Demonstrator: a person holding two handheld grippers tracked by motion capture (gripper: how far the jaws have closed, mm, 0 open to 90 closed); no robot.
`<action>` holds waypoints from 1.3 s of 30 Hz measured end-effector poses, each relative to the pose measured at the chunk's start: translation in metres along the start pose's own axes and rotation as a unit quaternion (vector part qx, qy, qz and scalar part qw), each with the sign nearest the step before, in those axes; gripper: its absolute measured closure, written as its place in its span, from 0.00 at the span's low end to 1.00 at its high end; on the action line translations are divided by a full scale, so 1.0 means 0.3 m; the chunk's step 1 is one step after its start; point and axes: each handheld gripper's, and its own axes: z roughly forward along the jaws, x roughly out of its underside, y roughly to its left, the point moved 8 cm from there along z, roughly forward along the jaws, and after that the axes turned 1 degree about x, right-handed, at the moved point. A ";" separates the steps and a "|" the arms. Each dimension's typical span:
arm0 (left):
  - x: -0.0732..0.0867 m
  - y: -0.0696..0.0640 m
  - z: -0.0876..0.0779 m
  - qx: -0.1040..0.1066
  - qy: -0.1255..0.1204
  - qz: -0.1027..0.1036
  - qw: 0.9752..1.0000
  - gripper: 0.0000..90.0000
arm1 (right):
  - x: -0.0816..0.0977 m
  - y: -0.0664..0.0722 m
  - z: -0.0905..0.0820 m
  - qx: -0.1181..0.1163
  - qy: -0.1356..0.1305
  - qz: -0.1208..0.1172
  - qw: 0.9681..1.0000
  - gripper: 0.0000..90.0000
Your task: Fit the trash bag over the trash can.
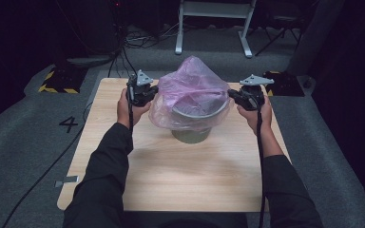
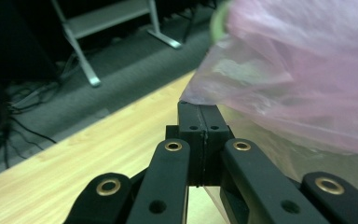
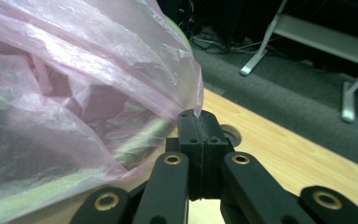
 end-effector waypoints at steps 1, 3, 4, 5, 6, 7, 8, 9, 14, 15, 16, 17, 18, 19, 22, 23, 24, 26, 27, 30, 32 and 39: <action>0.004 -0.009 0.009 0.004 0.003 0.002 1.000 1.00 | 0.005 0.000 0.009 -0.005 0.001 0.006 1.000 1.00; 0.010 -0.028 0.021 0.013 0.006 0.004 1.000 1.00 | 0.015 -0.004 0.022 -0.013 0.004 0.017 1.000 1.00; 0.012 -0.036 0.024 0.020 0.008 0.005 1.000 1.00 | 0.020 -0.006 0.025 -0.019 0.002 0.024 1.000 1.00; 0.013 -0.042 0.028 0.024 0.007 0.005 1.000 1.00 | 0.025 -0.006 0.028 -0.029 0.003 0.032 0.999 1.00; 0.014 -0.046 0.029 0.026 0.011 0.007 1.000 1.00 | 0.029 -0.006 0.029 -0.040 0.004 0.038 0.998 1.00; 0.016 -0.048 0.031 0.030 0.011 0.006 0.999 1.00 | 0.031 -0.005 0.030 -0.047 0.004 0.043 0.998 1.00; 0.020 -0.049 0.033 0.033 0.013 0.006 0.999 1.00 | 0.032 -0.004 0.029 -0.049 0.005 0.044 0.998 1.00; 0.024 -0.051 0.034 0.036 0.016 0.005 0.999 1.00 | 0.033 -0.002 0.029 -0.049 0.006 0.042 0.998 1.00; 0.047 -0.057 0.023 0.089 0.005 -0.017 0.996 1.00 | 0.051 0.022 0.041 -0.067 0.017 0.041 0.997 1.00; 0.054 -0.057 0.014 0.098 0.003 -0.018 0.995 1.00 | 0.057 0.027 0.039 -0.073 0.017 0.048 0.996 1.00; 0.060 -0.057 0.006 0.105 0.003 -0.015 0.994 1.00 | 0.062 0.033 0.033 -0.086 0.015 0.055 0.995 1.00; 0.066 -0.060 -0.001 0.109 0.003 -0.016 0.994 1.00 | 0.067 0.039 0.025 -0.101 0.011 0.057 0.993 1.00; 0.071 -0.064 -0.008 0.109 0.005 -0.014 0.994 1.00 | 0.074 0.046 0.018 -0.115 0.009 0.061 0.991 1.00; 0.075 -0.072 -0.016 0.111 0.002 -0.009 0.994 1.00 | 0.083 0.054 0.011 -0.125 0.012 0.064 0.990 1.00; 0.099 -0.105 -0.044 0.116 -0.005 -0.006 0.993 1.00 | 0.107 0.076 -0.014 -0.125 0.022 0.041 0.991 1.00; 0.108 -0.117 -0.055 0.120 -0.011 -0.006 0.993 1.00 | 0.116 0.085 -0.024 -0.130 0.028 0.038 0.990 1.00; 0.118 -0.131 -0.066 0.125 -0.016 -0.010 0.992 1.00 | 0.123 0.091 -0.036 -0.129 0.026 0.035 0.991 1.00; 0.135 -0.154 -0.091 0.133 -0.024 -0.004 0.991 1.00 | 0.138 0.105 -0.065 -0.136 0.022 0.034 0.990 1.00; 0.142 -0.163 -0.098 0.131 -0.021 0.004 0.991 1.00 | 0.144 0.110 -0.081 -0.129 0.015 0.031 0.991 1.00; 0.153 -0.169 -0.097 0.108 -0.010 0.014 0.994 1.00 | 0.155 0.126 -0.117 -0.112 -0.006 0.028 0.993 1.00; 0.155 -0.158 -0.082 0.097 -0.003 0.006 0.995 1.00 | 0.158 0.114 -0.116 -0.087 -0.011 0.028 0.996 1.00; 0.180 -0.117 -0.021 0.063 0.029 0.004 0.998 1.00 | 0.173 0.074 -0.061 -0.063 -0.016 0.053 0.996 1.00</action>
